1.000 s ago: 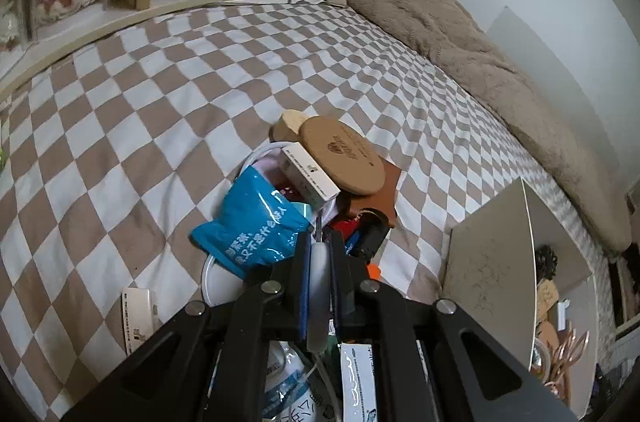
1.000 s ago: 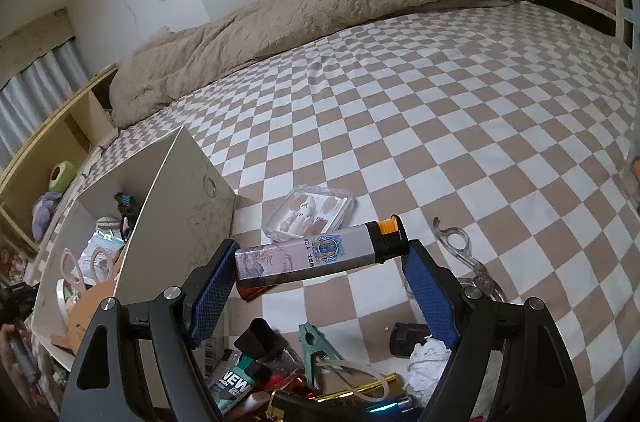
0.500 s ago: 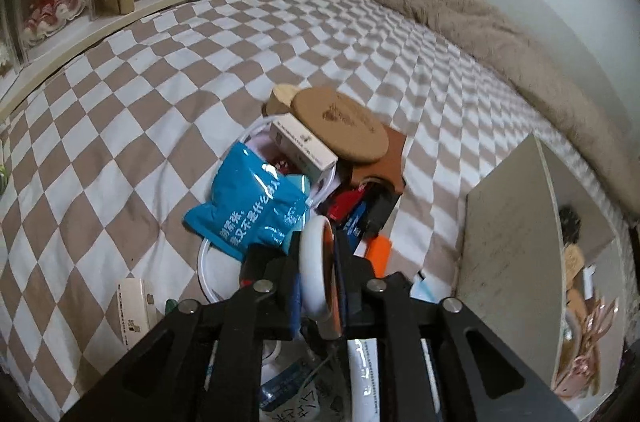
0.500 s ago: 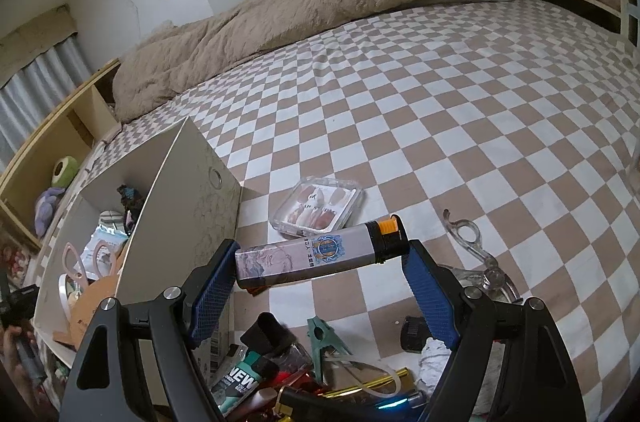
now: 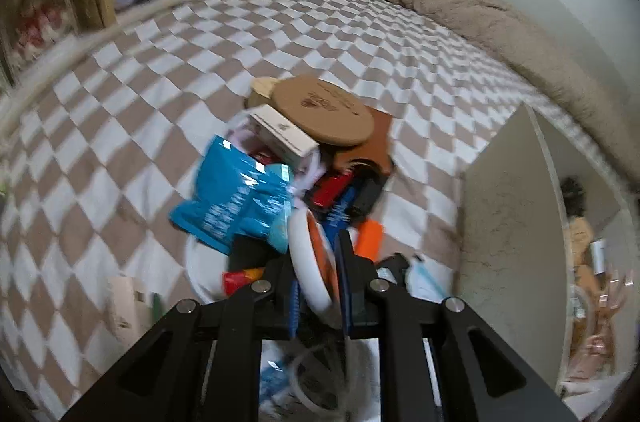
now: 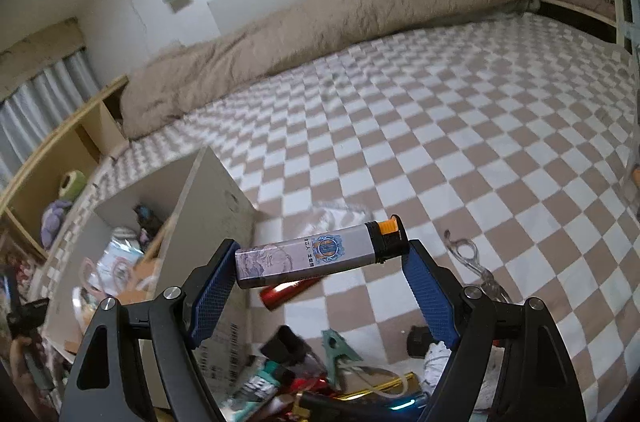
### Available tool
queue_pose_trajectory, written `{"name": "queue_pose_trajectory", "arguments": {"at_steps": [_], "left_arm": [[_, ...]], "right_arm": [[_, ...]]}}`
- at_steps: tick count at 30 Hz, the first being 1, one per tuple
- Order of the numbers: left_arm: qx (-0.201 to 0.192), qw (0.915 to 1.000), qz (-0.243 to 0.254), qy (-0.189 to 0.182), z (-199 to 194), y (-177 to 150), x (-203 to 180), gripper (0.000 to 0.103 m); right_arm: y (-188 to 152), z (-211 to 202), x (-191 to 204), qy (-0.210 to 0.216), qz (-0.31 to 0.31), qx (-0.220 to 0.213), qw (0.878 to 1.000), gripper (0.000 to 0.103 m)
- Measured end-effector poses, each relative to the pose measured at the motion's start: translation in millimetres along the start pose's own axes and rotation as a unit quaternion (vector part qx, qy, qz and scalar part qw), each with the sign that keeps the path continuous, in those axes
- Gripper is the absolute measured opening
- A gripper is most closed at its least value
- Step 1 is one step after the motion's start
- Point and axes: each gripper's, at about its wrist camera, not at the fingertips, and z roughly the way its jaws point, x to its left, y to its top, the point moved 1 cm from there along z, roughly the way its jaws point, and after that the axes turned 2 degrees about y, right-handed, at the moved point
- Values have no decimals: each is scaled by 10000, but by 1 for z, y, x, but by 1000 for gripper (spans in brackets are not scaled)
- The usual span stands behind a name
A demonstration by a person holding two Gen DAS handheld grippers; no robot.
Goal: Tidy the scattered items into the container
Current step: 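Carry white item with left tool over white box while right tool carries lighter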
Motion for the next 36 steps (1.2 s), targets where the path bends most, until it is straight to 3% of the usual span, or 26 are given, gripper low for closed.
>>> {"name": "queue_pose_trajectory", "arguments": {"at_steps": [2, 24, 36], "left_arm": [[-88, 10000, -16, -2, -4, 1, 1, 9], [-729, 9947, -476, -545, -45, 10, 0, 9], [-1304, 9865, -14, -988, -83, 5, -37, 9]], "right_arm": [[2, -6, 4, 63, -19, -112, 9999, 83], [9, -32, 61, 755, -349, -498, 9953, 83], [-3, -30, 117, 1330, -762, -335, 9876, 83]]}}
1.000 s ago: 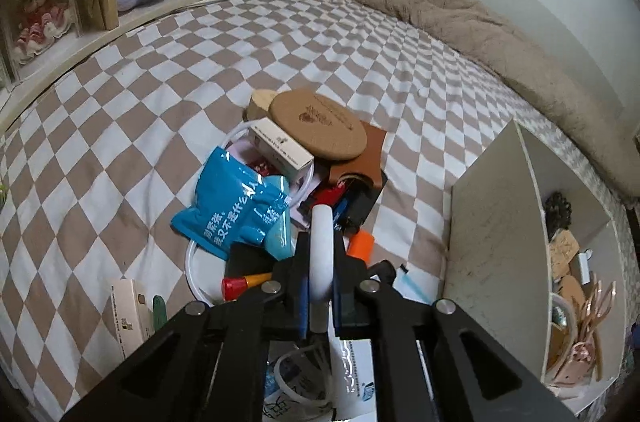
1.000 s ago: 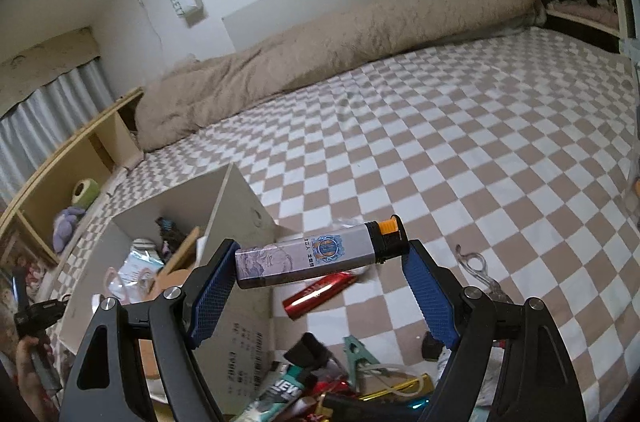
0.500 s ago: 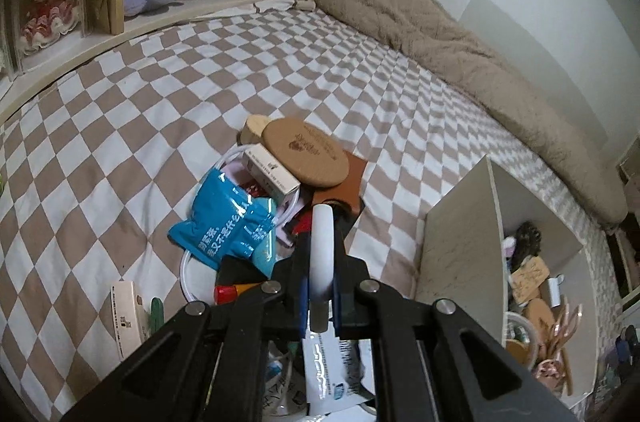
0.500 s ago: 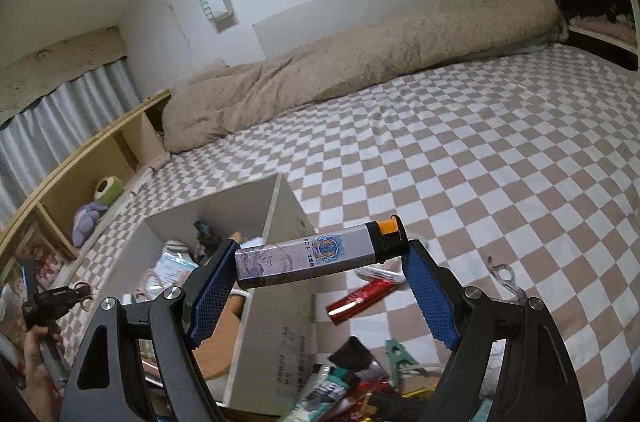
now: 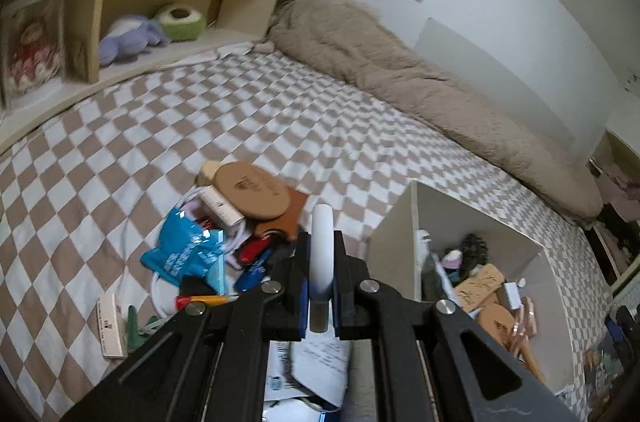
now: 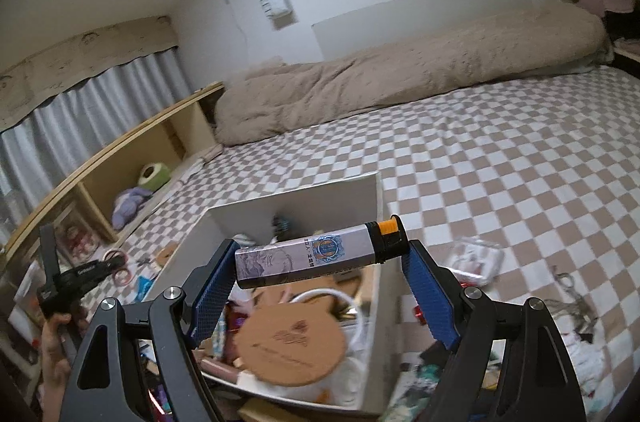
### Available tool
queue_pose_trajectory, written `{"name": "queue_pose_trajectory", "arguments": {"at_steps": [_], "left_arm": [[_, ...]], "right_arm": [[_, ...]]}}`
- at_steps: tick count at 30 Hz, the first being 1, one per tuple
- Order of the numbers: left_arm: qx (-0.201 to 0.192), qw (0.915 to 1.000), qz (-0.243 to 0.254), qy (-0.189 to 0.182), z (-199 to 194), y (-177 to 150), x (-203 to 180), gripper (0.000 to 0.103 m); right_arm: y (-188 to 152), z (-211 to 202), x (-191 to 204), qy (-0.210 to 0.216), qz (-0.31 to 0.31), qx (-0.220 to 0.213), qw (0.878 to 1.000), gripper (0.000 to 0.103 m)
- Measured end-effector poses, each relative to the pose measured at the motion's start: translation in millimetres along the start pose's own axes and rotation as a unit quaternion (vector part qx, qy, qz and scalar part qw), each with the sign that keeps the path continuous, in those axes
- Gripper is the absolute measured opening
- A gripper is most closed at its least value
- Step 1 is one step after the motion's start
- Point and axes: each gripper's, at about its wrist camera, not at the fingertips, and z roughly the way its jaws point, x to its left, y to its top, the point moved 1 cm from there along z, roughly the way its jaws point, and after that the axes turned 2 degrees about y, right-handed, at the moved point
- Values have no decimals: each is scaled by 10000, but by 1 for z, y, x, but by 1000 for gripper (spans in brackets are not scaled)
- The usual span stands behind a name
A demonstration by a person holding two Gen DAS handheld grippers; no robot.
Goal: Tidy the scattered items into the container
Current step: 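Carry white item with left tool over white box while right tool carries lighter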
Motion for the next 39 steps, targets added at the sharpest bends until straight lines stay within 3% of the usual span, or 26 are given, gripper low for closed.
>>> {"name": "queue_pose_trajectory", "arguments": {"at_steps": [15, 26, 32, 36, 39], "left_arm": [[-85, 9968, 477, -629, -19, -10, -46, 9], [-158, 9948, 543, -850, -30, -12, -53, 9], [-190, 9932, 612, -970, -36, -13, -58, 9], [-201, 9918, 711, -1043, -40, -15, -64, 9], [-188, 9906, 798, -1093, -42, -18, -70, 9]], "right_arm": [[-32, 36, 77, 846, -718, 747, 9910, 83], [-54, 62, 92, 988, -903, 1218, 9835, 83], [-58, 66, 92, 931, -950, 1253, 9832, 83], [-57, 64, 94, 835, -1024, 1206, 9839, 94], [-56, 62, 94, 816, -1058, 1171, 9841, 94]]}}
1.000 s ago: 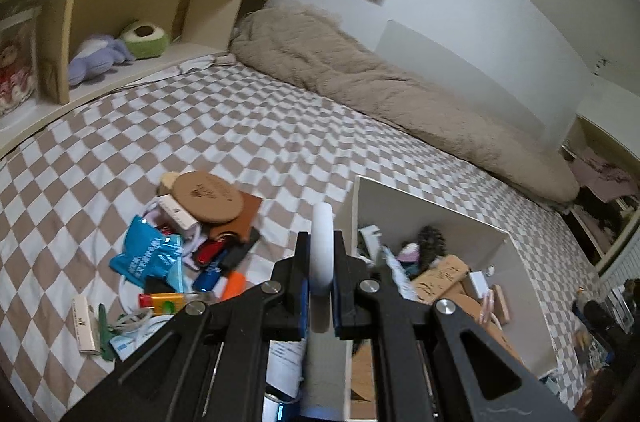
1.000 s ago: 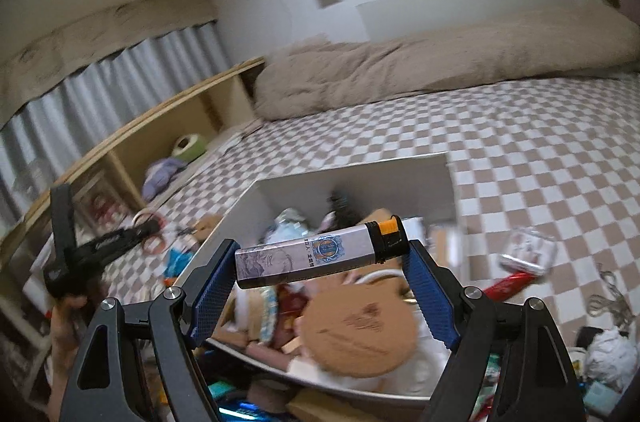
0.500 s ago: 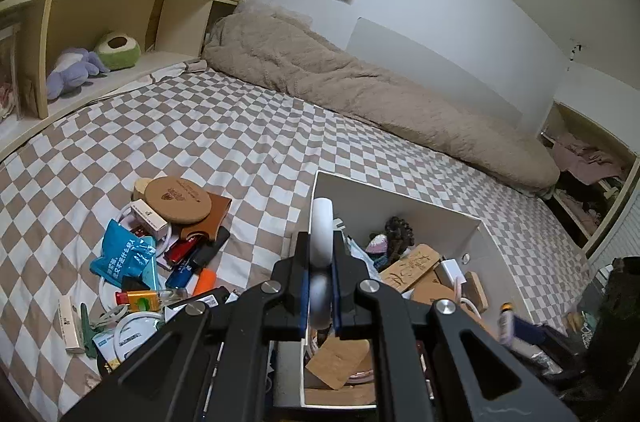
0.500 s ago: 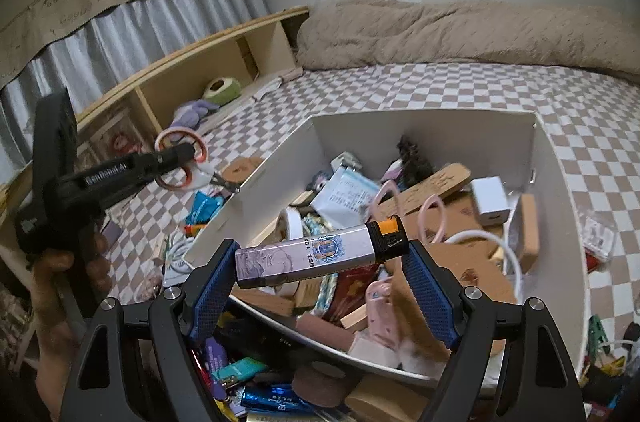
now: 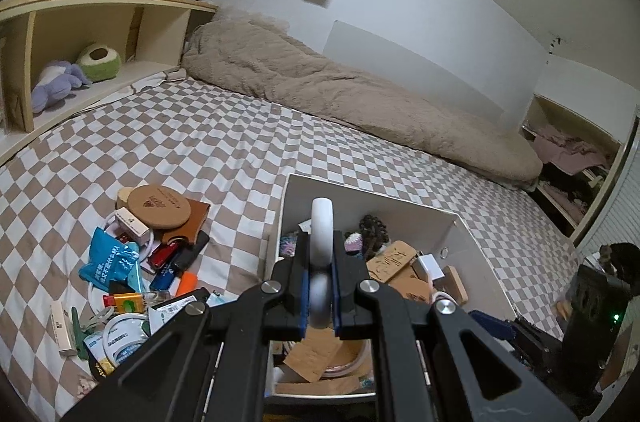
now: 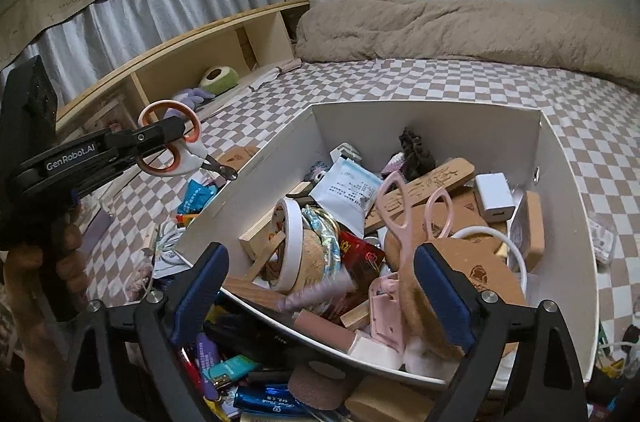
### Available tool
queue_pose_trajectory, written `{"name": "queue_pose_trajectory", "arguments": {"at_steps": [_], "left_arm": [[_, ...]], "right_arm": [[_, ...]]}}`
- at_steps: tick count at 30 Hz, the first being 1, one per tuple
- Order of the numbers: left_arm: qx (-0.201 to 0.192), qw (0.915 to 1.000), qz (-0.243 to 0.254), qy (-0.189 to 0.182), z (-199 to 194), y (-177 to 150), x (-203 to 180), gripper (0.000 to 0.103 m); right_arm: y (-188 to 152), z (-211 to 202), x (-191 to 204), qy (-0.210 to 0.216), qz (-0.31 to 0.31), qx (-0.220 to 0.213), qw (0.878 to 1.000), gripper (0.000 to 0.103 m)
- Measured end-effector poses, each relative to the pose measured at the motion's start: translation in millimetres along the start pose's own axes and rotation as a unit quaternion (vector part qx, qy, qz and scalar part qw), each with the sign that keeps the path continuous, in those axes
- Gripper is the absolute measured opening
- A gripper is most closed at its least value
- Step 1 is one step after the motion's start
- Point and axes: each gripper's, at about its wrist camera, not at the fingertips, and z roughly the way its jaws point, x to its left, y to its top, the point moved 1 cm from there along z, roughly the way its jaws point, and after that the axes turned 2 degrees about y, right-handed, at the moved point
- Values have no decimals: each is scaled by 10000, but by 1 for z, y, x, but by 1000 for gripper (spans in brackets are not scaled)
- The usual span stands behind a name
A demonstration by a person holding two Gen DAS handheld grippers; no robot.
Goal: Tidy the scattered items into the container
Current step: 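Carry white item with left tool over white box while right tool carries lighter, then open left tool over white box while right tool opens to drop lighter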
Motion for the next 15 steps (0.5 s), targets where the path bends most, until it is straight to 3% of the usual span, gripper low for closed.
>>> {"name": "queue_pose_trajectory", "arguments": {"at_steps": [7, 15], "left_arm": [[212, 9993, 281, 132, 3, -5, -11, 9], [723, 9939, 783, 274, 19, -19, -24, 9]], "right_arm": [[1, -5, -8, -41, 134, -36, 9999, 94], [1, -7, -17, -54, 393, -63, 9992, 94]]}}
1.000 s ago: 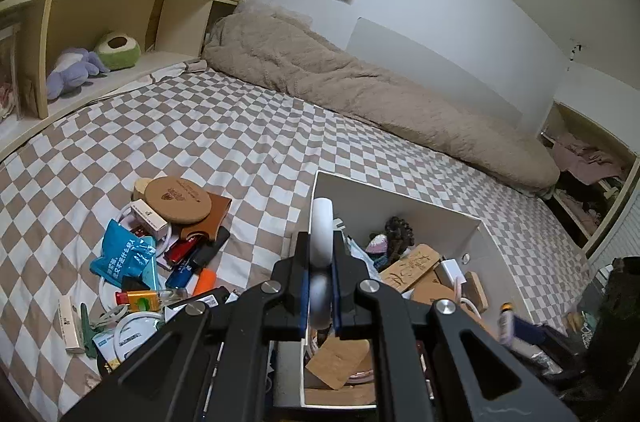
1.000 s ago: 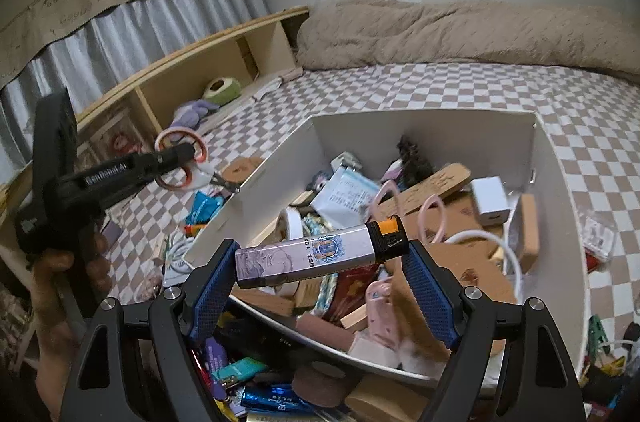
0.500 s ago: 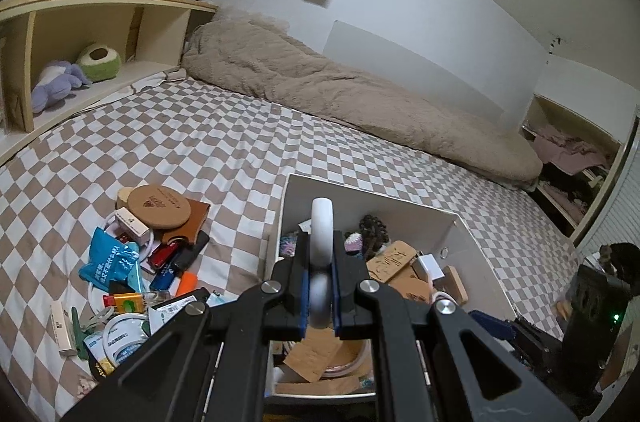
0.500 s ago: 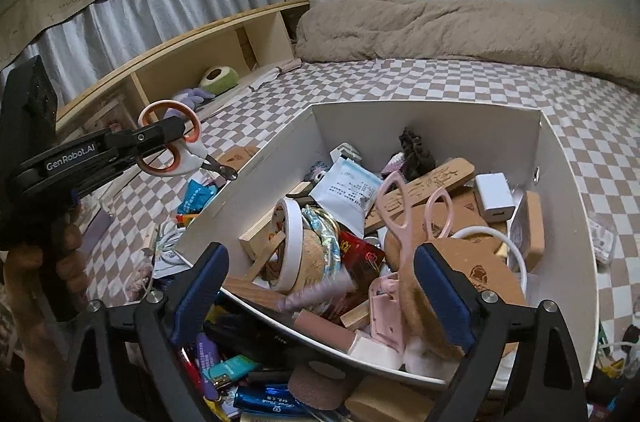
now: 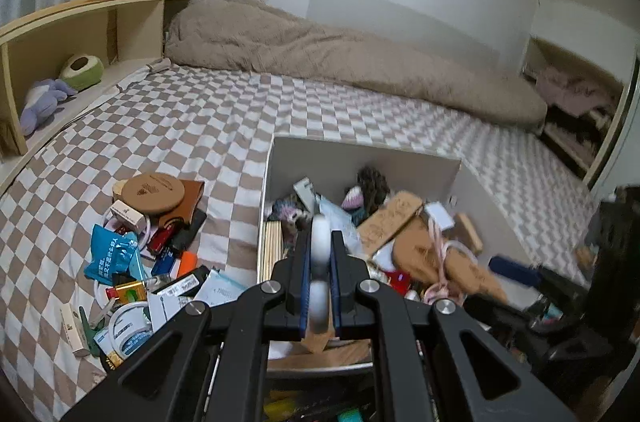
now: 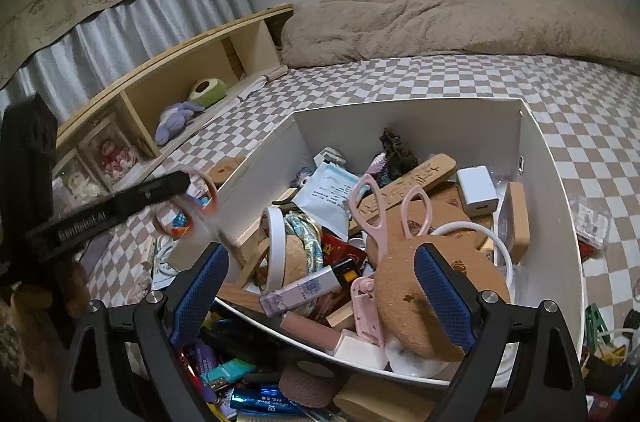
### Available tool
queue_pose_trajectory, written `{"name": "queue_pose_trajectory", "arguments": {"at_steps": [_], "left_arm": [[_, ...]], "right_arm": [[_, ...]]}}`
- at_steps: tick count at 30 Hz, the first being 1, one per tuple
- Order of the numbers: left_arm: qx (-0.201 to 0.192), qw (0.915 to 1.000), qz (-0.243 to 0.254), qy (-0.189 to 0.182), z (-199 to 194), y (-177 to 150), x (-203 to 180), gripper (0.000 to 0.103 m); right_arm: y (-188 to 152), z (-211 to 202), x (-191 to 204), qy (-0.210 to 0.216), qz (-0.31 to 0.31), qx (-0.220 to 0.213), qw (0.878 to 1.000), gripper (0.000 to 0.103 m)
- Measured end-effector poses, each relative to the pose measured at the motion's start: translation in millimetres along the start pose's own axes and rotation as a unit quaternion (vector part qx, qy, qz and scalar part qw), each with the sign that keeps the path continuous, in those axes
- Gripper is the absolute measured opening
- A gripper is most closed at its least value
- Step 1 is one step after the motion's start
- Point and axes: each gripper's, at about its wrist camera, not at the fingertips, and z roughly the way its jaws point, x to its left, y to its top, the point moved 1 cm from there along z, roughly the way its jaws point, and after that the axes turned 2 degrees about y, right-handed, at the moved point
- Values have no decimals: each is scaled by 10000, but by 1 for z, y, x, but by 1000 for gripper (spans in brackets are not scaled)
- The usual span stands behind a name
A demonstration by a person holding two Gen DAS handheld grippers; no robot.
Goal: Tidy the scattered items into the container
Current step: 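Open left tool over white box while right tool opens to drop lighter, then move both tools back from the white box toward remaining items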
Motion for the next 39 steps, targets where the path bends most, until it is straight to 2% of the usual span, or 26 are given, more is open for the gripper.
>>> {"name": "queue_pose_trajectory", "arguments": {"at_steps": [30, 31, 33, 34, 35, 39], "left_arm": [[274, 9993, 238, -53, 18, -13, -20, 9], [279, 9993, 242, -57, 18, -13, -20, 12], [244, 9994, 224, -42, 18, -13, -20, 38], [199, 9996, 195, -19, 18, -13, -19, 68], [136, 9998, 153, 4, 16, -13, -19, 85], [26, 9999, 99, 22, 14, -11, -17, 90]], "right_arm": [[3, -15, -15, -209, 207, -188, 9994, 95], [2, -15, -15, -213, 204, -174, 9994, 95], [1, -14, -15, -232, 188, -152, 9994, 95], [0, -14, -15, -253, 174, -143, 9994, 95], [0, -13, -15, -272, 158, -134, 9994, 95], [-2, -12, -16, -333, 141, -103, 9993, 95]]}}
